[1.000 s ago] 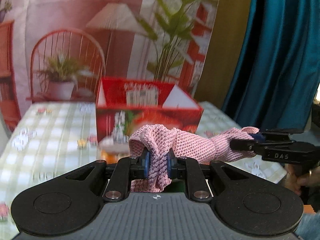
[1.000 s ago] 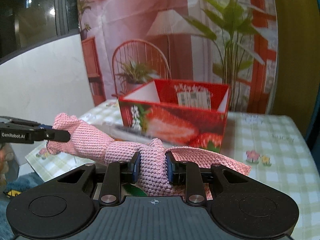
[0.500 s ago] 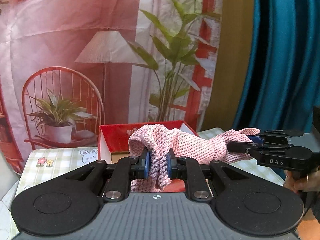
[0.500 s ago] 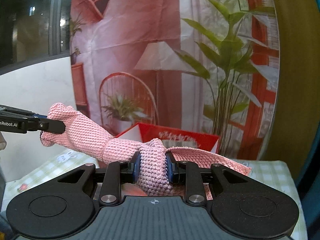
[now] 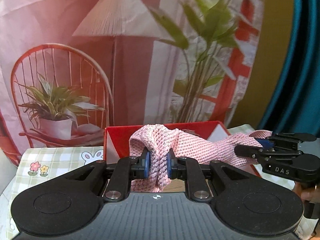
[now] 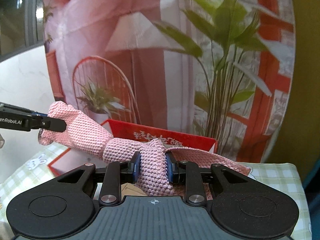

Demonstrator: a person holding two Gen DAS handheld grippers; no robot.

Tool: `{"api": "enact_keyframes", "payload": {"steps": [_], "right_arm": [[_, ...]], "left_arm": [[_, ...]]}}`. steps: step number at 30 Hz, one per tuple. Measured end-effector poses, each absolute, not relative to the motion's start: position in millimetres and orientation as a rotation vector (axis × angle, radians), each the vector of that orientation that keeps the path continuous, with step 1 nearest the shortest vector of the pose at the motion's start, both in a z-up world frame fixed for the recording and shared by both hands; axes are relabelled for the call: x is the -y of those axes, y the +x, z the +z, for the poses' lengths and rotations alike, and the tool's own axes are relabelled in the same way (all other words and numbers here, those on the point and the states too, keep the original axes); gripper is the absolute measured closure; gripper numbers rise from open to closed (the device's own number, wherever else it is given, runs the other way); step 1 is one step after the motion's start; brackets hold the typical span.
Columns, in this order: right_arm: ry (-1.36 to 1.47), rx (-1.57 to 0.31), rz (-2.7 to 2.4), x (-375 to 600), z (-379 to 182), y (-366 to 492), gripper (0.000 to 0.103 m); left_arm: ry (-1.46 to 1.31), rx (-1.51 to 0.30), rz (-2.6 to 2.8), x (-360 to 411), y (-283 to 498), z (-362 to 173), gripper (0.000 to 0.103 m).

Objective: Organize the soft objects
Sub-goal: 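Carry the pink scarf into the red box and open the left gripper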

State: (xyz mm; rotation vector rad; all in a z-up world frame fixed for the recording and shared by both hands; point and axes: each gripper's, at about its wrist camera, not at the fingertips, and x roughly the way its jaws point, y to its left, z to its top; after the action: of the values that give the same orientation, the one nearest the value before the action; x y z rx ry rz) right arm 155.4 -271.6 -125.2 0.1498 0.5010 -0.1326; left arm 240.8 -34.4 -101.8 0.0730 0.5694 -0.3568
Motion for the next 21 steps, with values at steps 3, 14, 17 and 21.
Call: {"api": "enact_keyframes", "payload": {"steps": [3,14,17,21], "right_arm": [[0.143,-0.545,-0.137,277,-132,183,0.079],[0.123,-0.808,-0.111,280,-170,259,0.079],[0.133,-0.886,-0.109,281,-184,268,0.079],[0.128,-0.955,-0.106,281,-196,273,0.079]], "left_arm": [[0.081,-0.608,-0.354,39,264,-110,0.085],[0.168,-0.824,-0.375,51,312,-169,0.085],[0.189,-0.854,-0.392,55,316,-176,0.085],[0.224,-0.899,-0.408,62,320,-188,0.085]]}}
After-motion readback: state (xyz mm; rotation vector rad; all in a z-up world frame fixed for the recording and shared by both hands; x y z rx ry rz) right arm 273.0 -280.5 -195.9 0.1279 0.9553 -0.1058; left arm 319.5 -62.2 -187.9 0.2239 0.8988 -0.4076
